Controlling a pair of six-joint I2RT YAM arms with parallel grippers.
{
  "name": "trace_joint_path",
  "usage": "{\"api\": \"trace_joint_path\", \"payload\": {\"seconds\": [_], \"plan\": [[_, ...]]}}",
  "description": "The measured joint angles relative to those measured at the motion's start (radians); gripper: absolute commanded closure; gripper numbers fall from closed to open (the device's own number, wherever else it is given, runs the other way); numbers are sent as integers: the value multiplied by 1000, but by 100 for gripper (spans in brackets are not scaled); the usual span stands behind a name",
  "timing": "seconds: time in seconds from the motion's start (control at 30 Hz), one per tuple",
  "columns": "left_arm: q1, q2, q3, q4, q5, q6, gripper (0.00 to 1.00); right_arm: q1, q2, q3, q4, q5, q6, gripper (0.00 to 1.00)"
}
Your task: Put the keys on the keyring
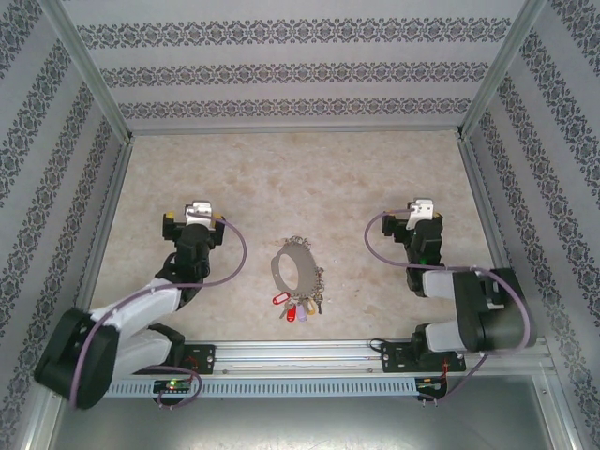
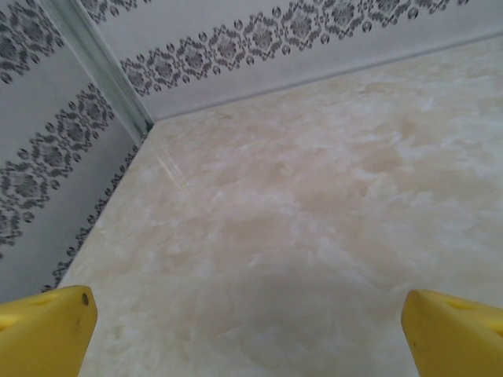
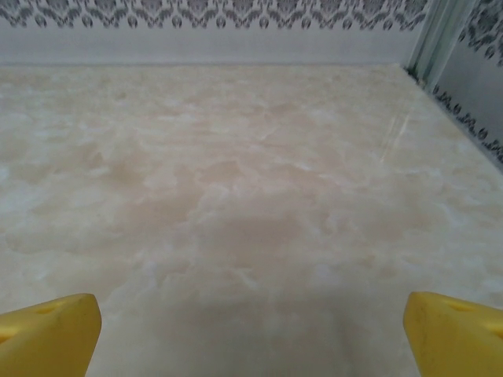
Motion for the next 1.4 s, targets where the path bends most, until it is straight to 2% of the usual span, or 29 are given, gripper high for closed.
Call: {"api": "trace_joint_path", "payload": {"seconds": [0.1,0.2,0.4,0.63,0.87,1.4], "plan": [[59,136,1,113,53,4,0,-18,80,43,10,-8,3,2],[97,240,-2,208,98,4,0,-19,87,67,-8,-6,9,2],[171,372,-76,474,204,3,0,-18,87,87,-7,-1,16,2],[232,445,-101,617,337,-20,0,-16,87,87,-9,21,16,2],[233,450,-101,632,388,-23,0,-9,87,87,-9,32,16,2],[233,450,-84,629,398,-23,0,-9,87,87,-10,32,16,2]]}}
